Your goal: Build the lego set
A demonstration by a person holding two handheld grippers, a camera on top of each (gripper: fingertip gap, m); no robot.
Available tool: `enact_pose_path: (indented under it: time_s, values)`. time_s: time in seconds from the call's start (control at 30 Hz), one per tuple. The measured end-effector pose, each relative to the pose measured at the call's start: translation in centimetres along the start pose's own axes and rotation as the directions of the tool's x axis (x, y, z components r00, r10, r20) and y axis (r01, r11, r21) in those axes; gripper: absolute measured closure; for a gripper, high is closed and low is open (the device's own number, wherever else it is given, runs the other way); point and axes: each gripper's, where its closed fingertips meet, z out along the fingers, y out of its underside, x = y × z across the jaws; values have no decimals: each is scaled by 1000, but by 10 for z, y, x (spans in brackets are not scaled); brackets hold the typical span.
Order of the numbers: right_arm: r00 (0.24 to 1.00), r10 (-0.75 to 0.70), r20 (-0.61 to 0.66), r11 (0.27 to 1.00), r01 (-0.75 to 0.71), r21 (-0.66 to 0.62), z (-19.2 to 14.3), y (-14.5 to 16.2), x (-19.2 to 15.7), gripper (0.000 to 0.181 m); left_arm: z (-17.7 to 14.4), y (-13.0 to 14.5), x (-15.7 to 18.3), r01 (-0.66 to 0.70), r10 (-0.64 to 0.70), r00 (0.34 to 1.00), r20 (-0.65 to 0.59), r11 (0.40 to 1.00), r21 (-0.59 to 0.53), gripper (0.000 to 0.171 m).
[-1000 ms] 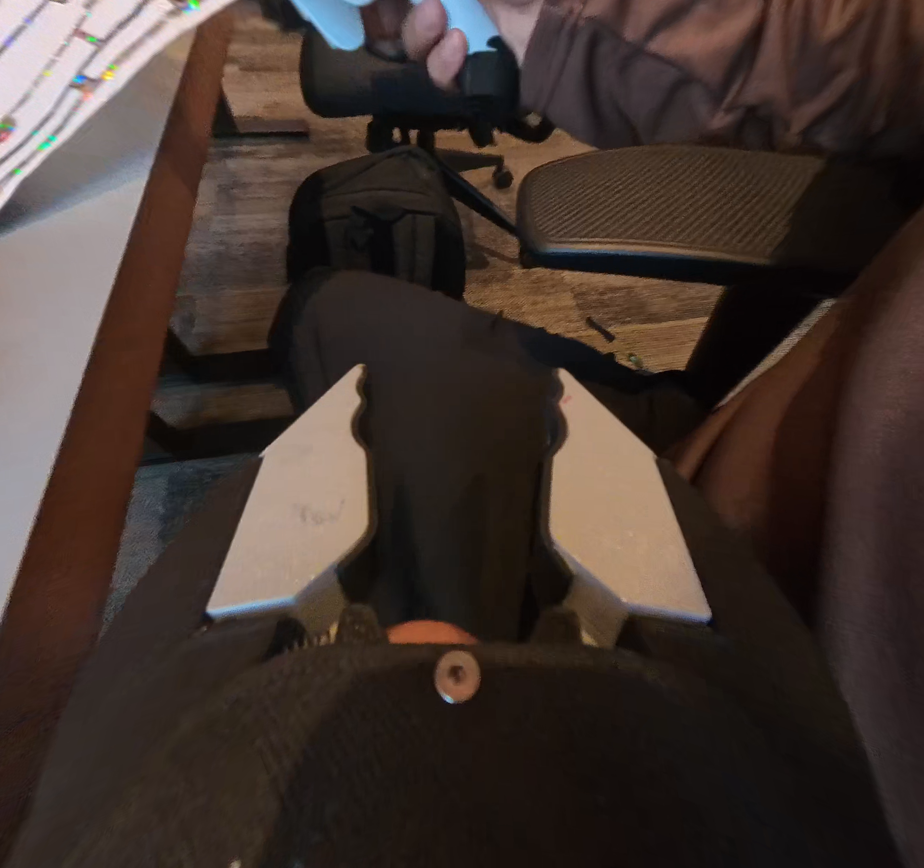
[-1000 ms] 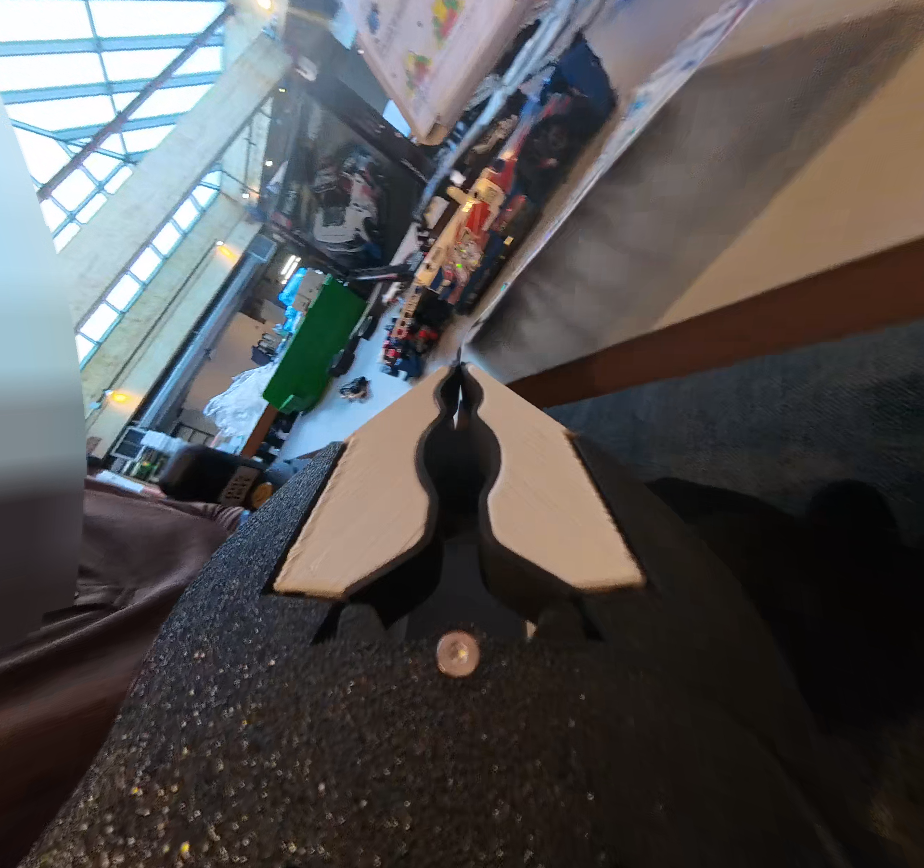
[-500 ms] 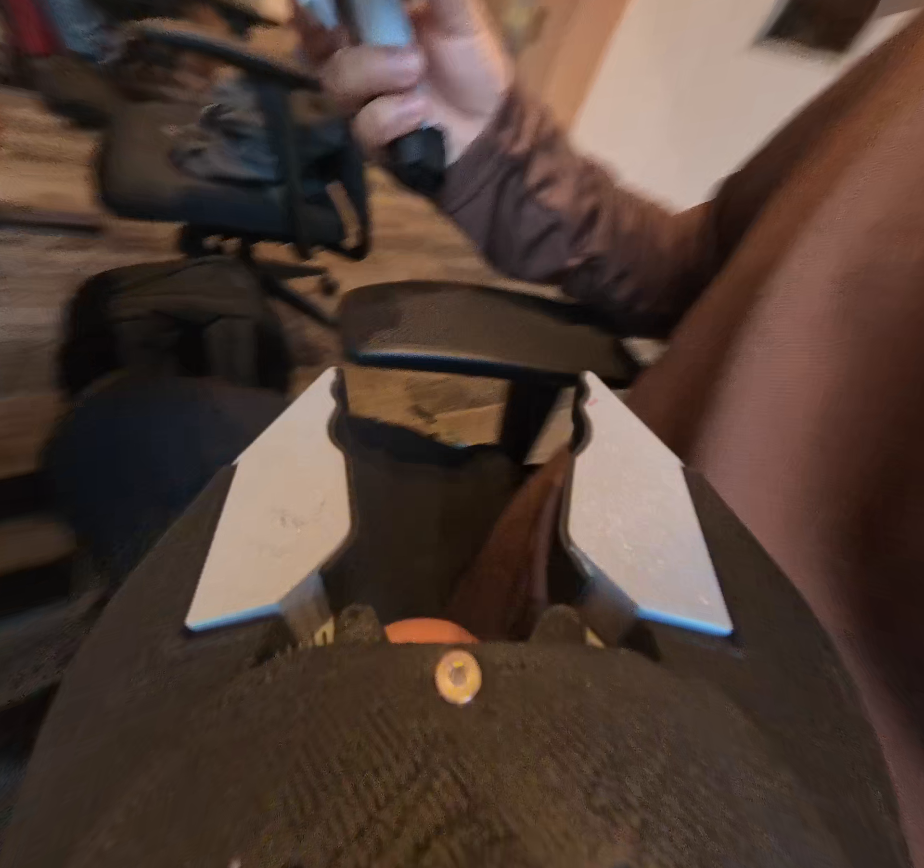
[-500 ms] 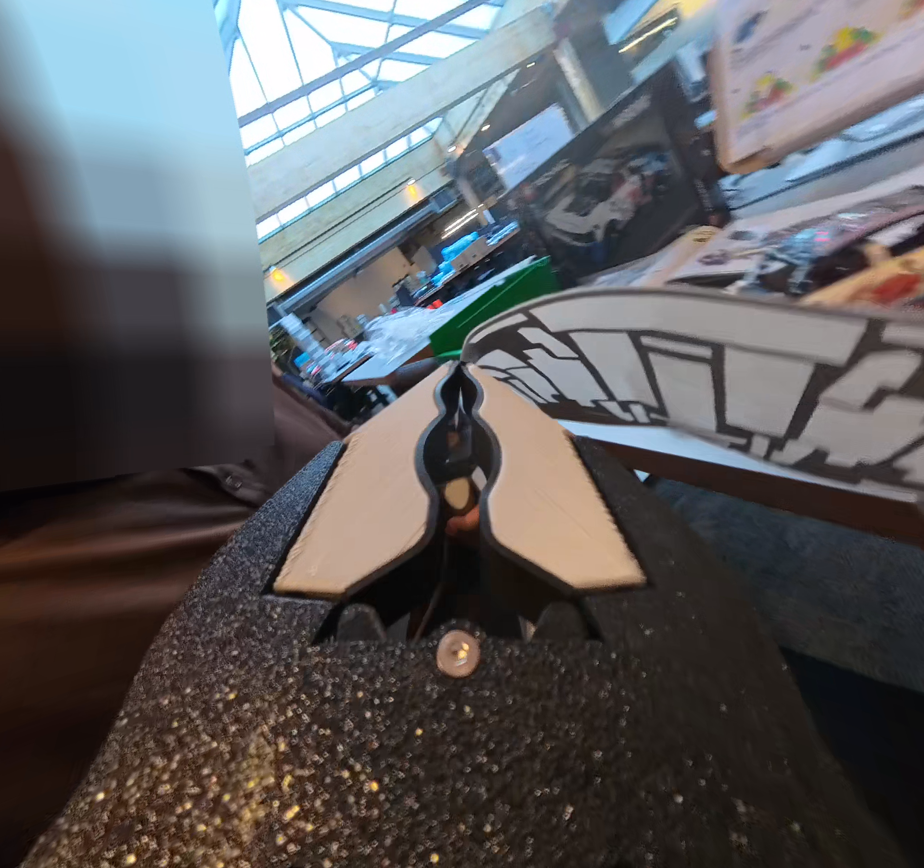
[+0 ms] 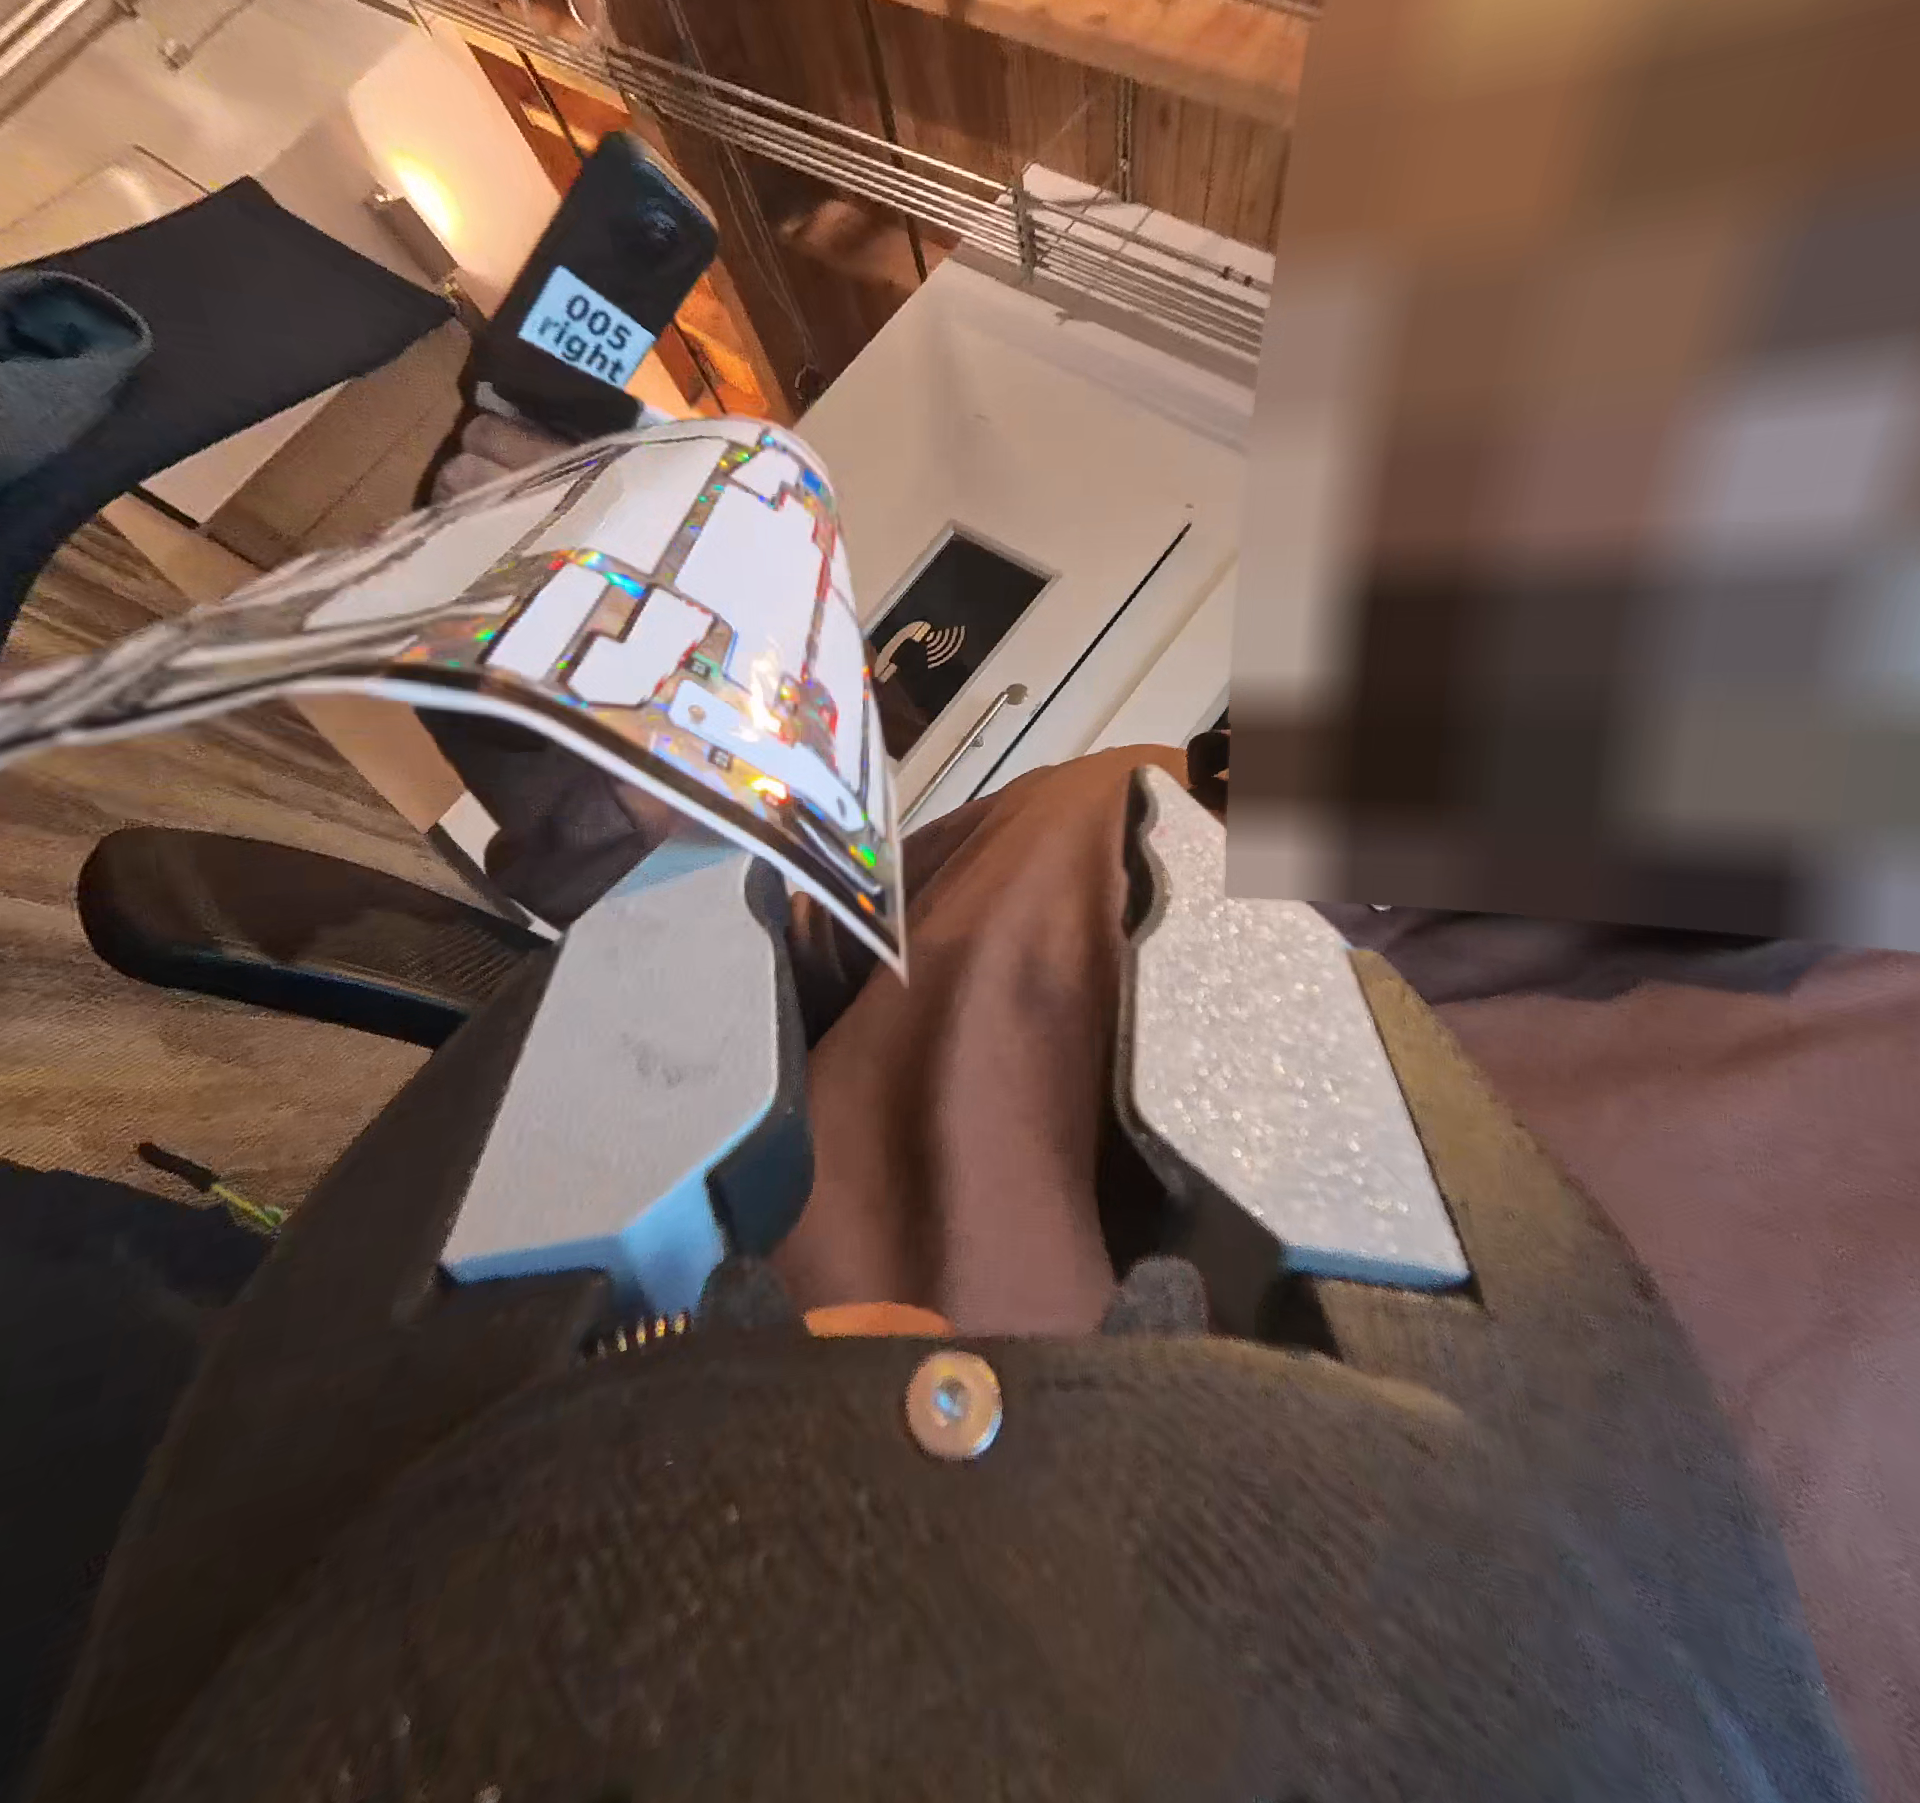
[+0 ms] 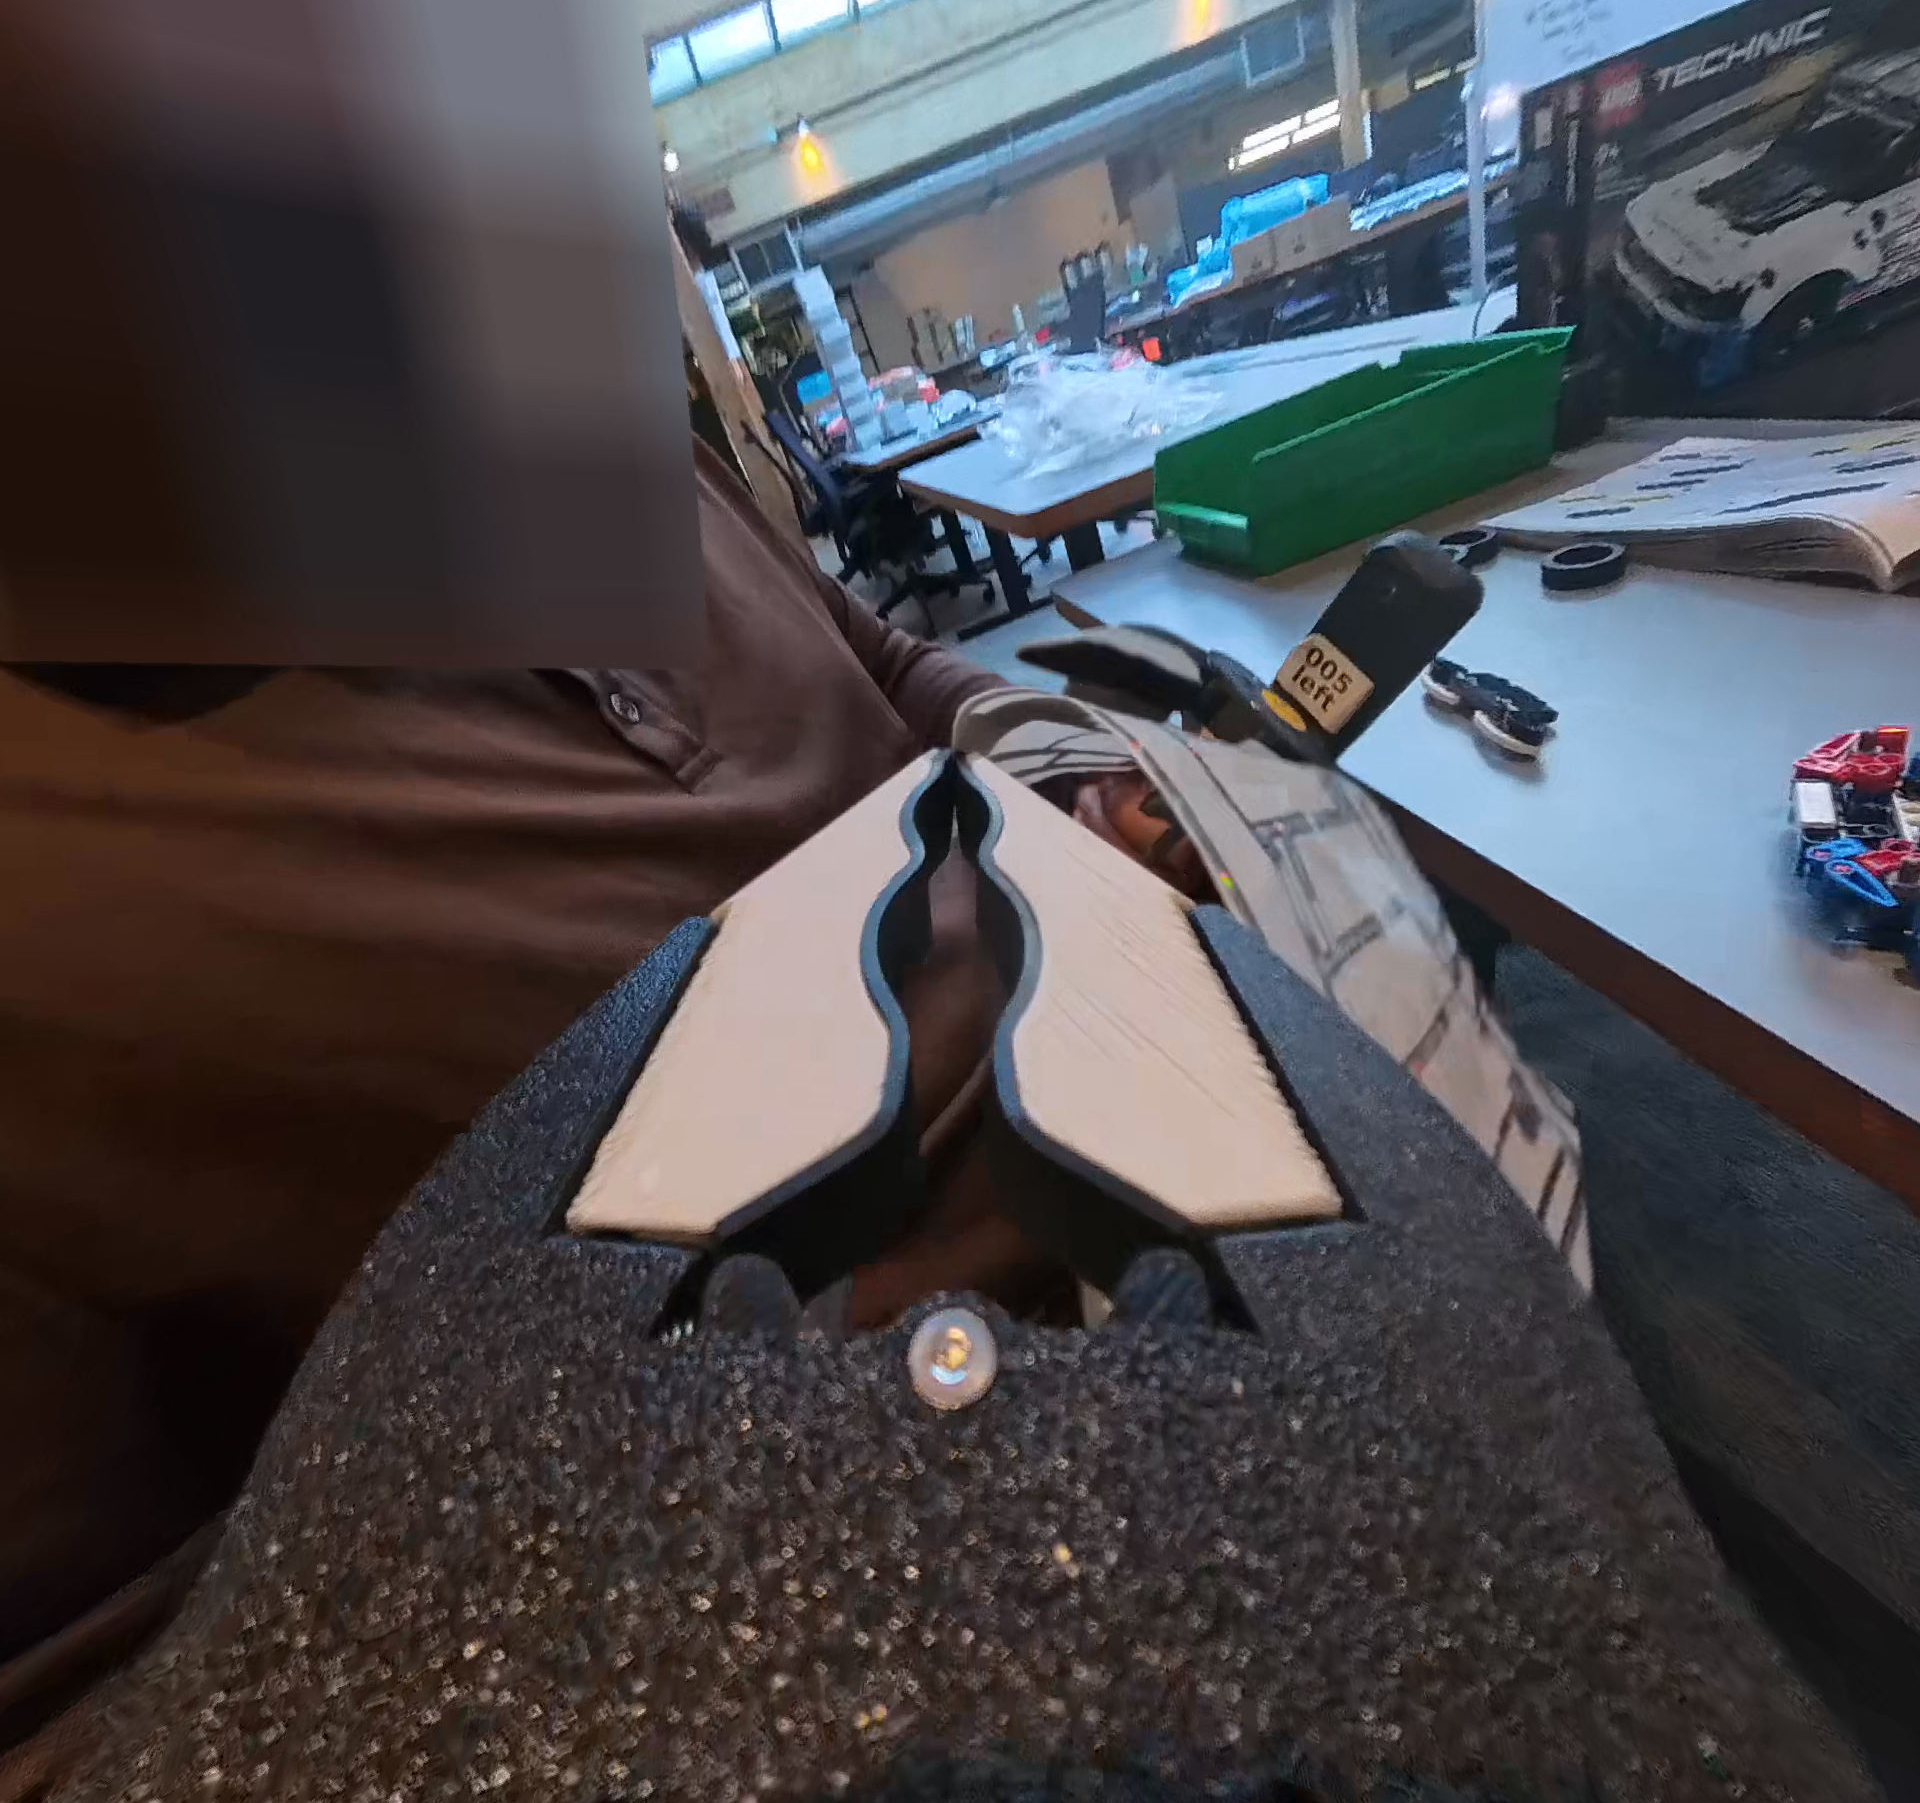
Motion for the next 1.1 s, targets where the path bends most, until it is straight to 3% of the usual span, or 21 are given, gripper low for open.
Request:
enact_pose_path:
  time_s: [0.2,0.23,0.27,0.4,0.5,0.63,0.7,0.77,0.87,0.97,1.03,1.1]
  values:
    - [999,-46,-8,998,46,-48,6,6,-2,181,-10,4,-1,5,-4,997,74,1000,-10,136]
    - [999,-44,-10,998,43,-53,5,7,0,181,-11,4,-1,-9,10,996,85,1000,-16,162]
    - [999,-41,-16,998,40,-58,5,8,3,181,-12,2,-3,-30,31,994,107,1000,-10,171]
    - [994,-10,-107,997,2,-72,-1,13,26,181,-21,-12,-9,-108,106,972,210,994,2,171]
    - [963,32,-269,997,-51,-63,-8,15,55,181,-31,-16,-23,-180,191,916,353,982,-65,171]
    - [840,-34,-541,988,-52,-143,-25,20,91,154,-51,-18,-45,-255,360,765,535,931,-261,171]
    - [788,-102,-607,982,-17,-187,-27,17,97,141,-61,-17,-52,-243,411,700,584,906,-346,171]
    - [794,-196,-576,963,46,-264,-11,17,88,141,-63,-16,-55,-235,448,668,594,885,-403,171]
    - [802,-350,-484,910,168,-379,32,24,79,141,-57,-14,-54,-214,476,670,570,859,-465,171]
    - [757,-501,-419,813,245,-529,63,44,90,139,-51,-3,-53,-172,517,673,529,805,-568,171]
    - [767,-528,-365,769,249,-589,76,57,94,123,-50,3,-51,-157,560,660,501,755,-637,171]
    - [798,-505,-329,766,239,-597,86,66,94,121,-50,10,-47,-152,603,653,459,698,-700,171]
